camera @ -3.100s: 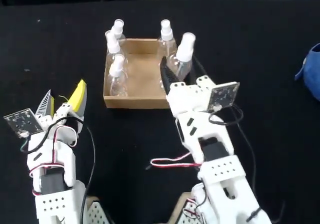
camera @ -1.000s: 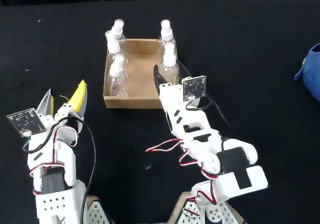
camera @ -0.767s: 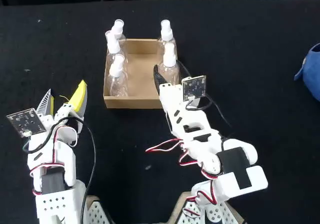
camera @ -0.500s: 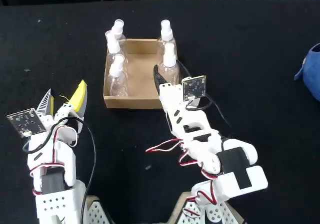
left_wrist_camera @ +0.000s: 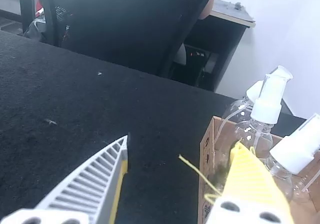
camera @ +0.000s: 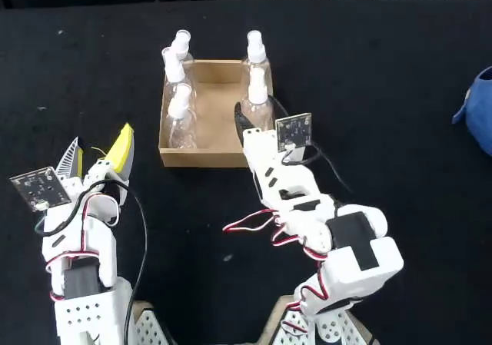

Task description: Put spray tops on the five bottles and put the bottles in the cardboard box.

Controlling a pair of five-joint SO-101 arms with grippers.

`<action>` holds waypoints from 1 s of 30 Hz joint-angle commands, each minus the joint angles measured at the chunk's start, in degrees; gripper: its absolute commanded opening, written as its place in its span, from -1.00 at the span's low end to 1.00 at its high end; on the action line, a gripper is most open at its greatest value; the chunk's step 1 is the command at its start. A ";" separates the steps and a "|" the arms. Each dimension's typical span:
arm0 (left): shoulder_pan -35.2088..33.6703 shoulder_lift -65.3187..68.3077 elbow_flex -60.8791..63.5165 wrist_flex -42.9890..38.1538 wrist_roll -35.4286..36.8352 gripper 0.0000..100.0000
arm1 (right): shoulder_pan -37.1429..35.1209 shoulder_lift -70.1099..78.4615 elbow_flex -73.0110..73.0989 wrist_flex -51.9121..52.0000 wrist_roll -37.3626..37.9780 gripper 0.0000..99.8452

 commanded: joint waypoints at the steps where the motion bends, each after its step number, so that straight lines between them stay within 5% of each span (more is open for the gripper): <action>1: 0.04 -0.18 1.45 -1.41 -0.79 -0.60 | -0.79 0.22 -2.59 -1.67 0.53 -0.98; 30: -0.13 -0.18 1.45 -1.41 -0.88 -0.60 | -0.70 0.31 -1.80 2.99 0.18 -0.98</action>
